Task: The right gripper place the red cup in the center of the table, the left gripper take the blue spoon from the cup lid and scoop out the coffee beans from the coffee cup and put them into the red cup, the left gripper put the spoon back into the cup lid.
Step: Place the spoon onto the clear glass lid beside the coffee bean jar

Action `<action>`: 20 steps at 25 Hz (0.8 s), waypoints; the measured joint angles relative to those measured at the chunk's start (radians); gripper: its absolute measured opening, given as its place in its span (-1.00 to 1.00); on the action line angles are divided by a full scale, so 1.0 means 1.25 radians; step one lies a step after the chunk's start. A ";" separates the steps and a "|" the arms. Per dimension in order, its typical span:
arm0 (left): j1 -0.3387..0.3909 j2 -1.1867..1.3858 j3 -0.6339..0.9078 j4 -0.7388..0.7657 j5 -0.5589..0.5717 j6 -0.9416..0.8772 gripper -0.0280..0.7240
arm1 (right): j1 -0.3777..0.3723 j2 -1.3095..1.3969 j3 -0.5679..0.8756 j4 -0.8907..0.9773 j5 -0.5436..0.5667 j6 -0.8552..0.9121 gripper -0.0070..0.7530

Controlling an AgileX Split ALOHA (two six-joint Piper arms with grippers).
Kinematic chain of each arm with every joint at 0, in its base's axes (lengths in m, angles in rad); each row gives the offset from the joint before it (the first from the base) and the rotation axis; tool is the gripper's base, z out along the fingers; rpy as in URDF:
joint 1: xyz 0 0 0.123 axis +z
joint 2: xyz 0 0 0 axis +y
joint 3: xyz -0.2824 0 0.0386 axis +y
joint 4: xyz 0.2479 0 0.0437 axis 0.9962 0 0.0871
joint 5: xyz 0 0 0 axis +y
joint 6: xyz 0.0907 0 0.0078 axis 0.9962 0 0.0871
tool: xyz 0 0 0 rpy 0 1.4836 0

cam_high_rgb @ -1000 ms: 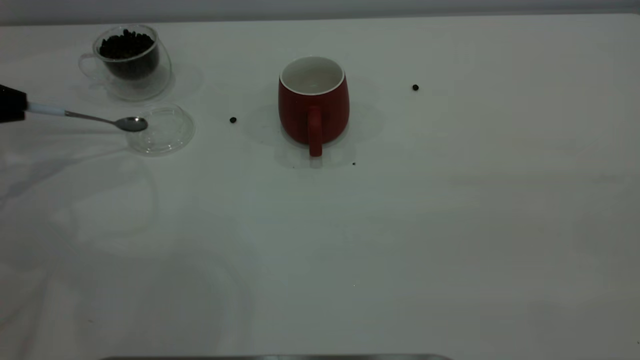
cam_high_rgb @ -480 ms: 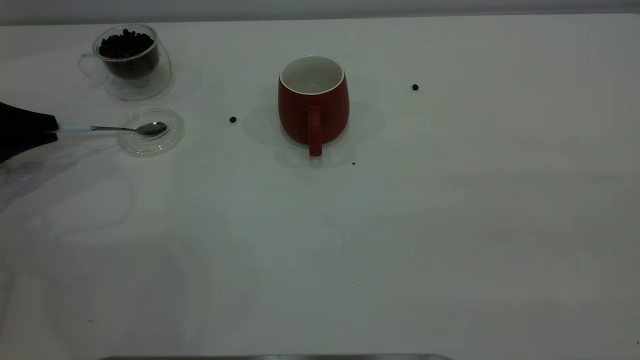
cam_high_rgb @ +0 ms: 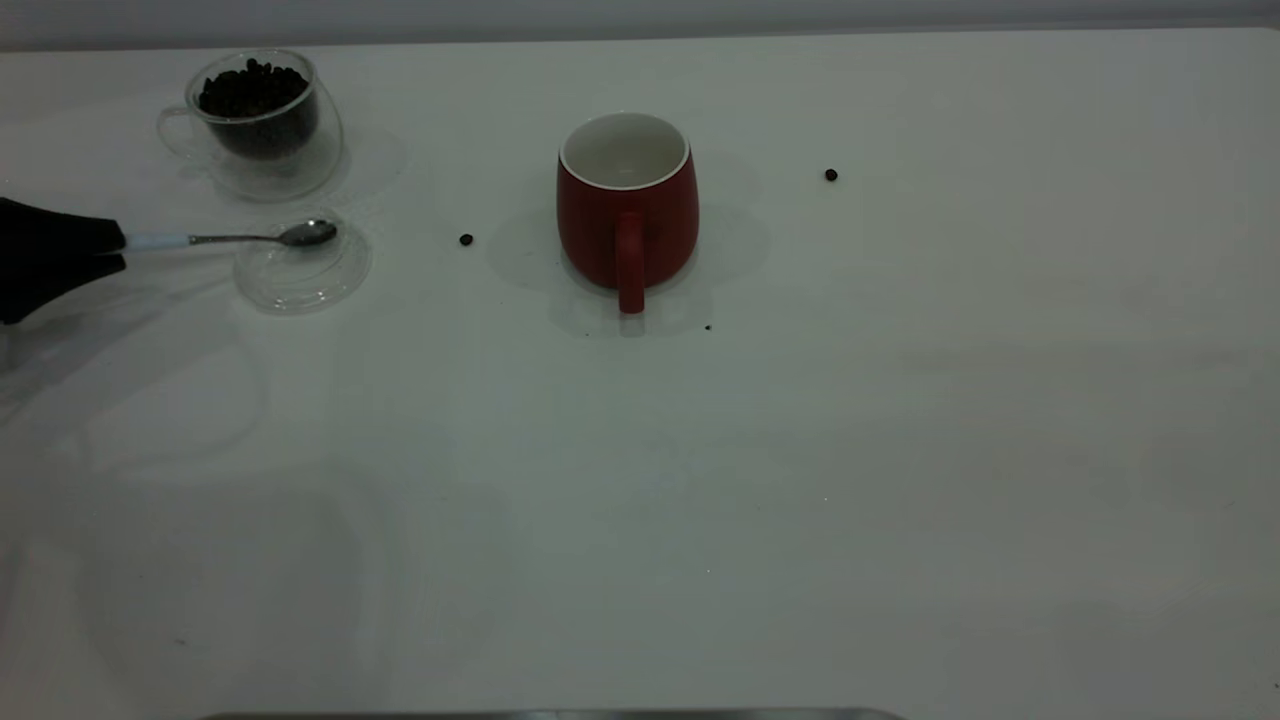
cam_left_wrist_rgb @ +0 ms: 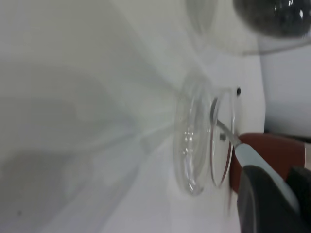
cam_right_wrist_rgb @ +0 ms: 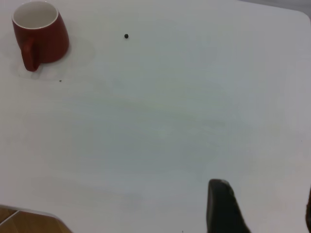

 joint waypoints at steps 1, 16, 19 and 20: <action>-0.005 0.002 0.000 -0.009 -0.003 0.000 -0.59 | 0.000 0.000 0.000 0.000 0.000 0.000 0.17; -0.072 0.002 -0.004 -0.063 -0.037 0.032 -0.59 | 0.000 0.000 0.000 0.000 0.000 0.000 0.17; -0.072 0.002 -0.004 -0.063 -0.036 0.032 -0.59 | 0.000 0.000 0.000 0.000 0.000 0.000 0.17; -0.072 0.002 -0.004 -0.063 -0.034 0.032 -0.59 | 0.000 0.000 0.000 0.000 0.000 0.000 0.17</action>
